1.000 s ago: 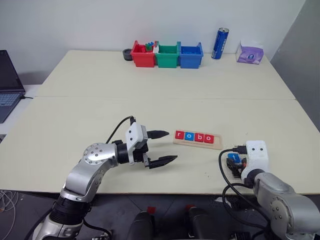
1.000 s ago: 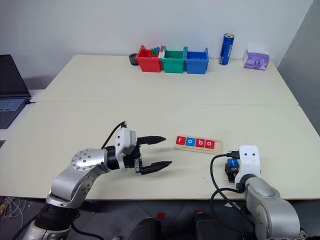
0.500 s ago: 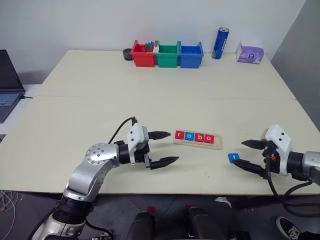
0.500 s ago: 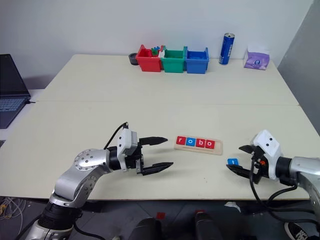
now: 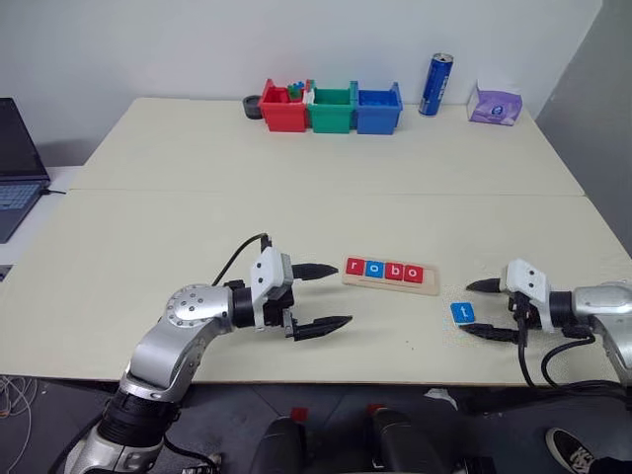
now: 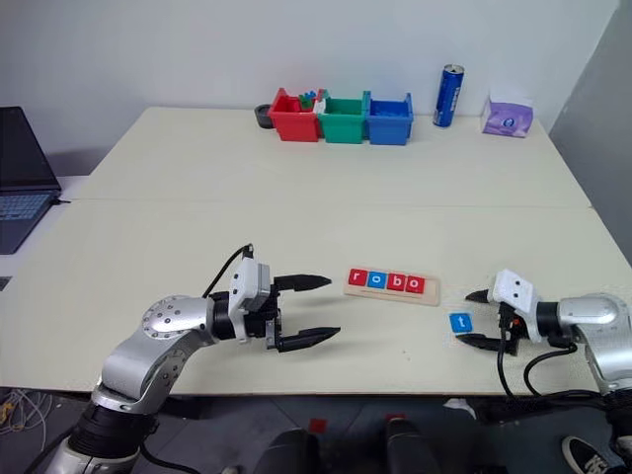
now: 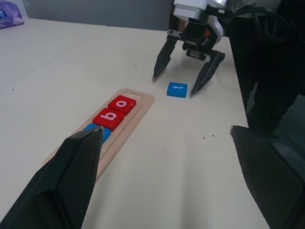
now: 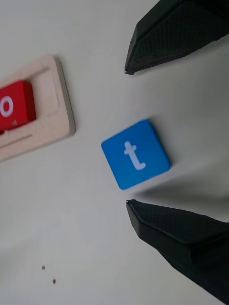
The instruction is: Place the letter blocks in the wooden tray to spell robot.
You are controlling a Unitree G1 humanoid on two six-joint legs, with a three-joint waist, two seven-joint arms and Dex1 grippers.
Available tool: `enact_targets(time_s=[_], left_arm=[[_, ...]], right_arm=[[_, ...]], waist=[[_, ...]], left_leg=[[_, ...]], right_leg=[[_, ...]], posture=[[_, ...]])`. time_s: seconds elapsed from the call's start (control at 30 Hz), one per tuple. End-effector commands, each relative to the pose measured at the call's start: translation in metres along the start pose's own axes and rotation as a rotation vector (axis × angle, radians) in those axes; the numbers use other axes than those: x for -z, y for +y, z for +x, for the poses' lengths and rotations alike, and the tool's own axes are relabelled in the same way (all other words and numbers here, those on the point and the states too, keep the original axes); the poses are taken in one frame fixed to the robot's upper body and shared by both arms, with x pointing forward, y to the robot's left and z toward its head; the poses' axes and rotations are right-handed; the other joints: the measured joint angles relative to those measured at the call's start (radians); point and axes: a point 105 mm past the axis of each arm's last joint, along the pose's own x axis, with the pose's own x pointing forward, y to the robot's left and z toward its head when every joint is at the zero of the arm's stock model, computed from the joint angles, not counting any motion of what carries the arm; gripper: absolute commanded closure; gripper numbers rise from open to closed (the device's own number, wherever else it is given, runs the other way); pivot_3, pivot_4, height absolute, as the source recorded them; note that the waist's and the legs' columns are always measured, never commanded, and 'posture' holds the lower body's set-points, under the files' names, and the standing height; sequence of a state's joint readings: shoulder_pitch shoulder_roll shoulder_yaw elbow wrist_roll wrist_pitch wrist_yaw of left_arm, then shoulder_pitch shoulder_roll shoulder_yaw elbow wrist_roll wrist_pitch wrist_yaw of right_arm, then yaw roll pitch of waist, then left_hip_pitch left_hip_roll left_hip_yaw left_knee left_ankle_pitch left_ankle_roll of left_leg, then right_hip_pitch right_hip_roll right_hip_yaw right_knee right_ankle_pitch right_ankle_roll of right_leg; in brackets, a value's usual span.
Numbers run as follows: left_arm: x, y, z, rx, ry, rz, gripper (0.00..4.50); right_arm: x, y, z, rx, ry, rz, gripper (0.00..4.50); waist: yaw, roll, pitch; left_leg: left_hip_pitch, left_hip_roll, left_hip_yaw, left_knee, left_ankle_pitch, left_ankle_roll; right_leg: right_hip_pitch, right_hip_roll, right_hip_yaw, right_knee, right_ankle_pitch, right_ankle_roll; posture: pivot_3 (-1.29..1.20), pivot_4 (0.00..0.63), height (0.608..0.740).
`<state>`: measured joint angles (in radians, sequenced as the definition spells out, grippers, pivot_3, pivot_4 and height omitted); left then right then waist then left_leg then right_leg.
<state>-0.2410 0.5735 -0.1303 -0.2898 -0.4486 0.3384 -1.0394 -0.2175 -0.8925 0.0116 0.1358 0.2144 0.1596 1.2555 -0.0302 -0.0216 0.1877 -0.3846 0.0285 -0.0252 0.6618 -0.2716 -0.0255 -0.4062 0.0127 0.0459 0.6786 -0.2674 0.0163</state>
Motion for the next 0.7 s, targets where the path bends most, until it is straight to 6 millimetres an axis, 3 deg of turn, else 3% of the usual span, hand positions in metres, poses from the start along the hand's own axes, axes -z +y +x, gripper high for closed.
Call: enact_targets(time_s=[0.03,0.1,0.2,0.43,0.53,0.7], left_arm=[[-0.011,-0.004,-0.002,0.017,-0.021,0.043,0.0],[-0.011,-0.004,-0.002,0.017,-0.02,0.043,0.0],[-0.012,-0.004,0.0,0.019,-0.022,0.043,0.0],[-0.013,-0.003,0.0,0.018,-0.022,0.045,0.0],[-0.013,-0.002,0.0,0.015,-0.023,0.045,0.0],[-0.013,-0.001,0.0,0.01,-0.024,0.043,0.0]], right_arm=[[-0.008,0.003,-0.002,-0.02,-0.016,-0.039,0.03],[-0.006,0.004,-0.001,-0.022,-0.013,-0.039,0.03],[-0.001,0.002,0.001,-0.009,-0.008,-0.03,0.58],[-0.001,0.001,0.001,0.003,-0.012,-0.026,3.0],[-0.01,-0.003,0.0,0.012,-0.027,-0.041,3.04],[-0.043,-0.017,0.009,0.043,-0.102,-0.078,3.04]], waist=[[0.0,0.0,0.0],[0.001,0.0,0.0],[0.001,0.0,0.0],[0.001,0.0,0.0],[0.001,0.0,0.0],[-0.005,0.0,0.0]], left_leg=[[0.0,0.0,0.0,0.0,0.0,0.0],[0.0,0.0,0.0,0.0,0.0,0.0],[0.0,0.0,0.0,0.0,0.0,0.0],[0.0,0.0,0.0,0.0,0.0,0.0],[0.0,0.0,0.0,0.0,0.0,0.0],[0.001,0.0,0.001,0.0,0.0,0.0]], right_leg=[[0.0,0.0,0.0,0.0,0.0,0.0],[0.0,0.0,0.0,0.0,0.0,0.0],[0.0,0.0,0.0,0.0,0.0,0.0],[0.0,0.0,0.0,0.0,0.0,0.0],[0.0,0.0,0.0,0.001,0.0,0.0],[0.0,0.0,0.001,0.001,0.0,0.0]], posture=[[0.0,0.15,0.74],[0.0,0.15,0.74],[0.0,0.15,0.74],[0.0,0.15,0.74],[0.0,0.15,0.74],[0.0,0.15,0.74]])
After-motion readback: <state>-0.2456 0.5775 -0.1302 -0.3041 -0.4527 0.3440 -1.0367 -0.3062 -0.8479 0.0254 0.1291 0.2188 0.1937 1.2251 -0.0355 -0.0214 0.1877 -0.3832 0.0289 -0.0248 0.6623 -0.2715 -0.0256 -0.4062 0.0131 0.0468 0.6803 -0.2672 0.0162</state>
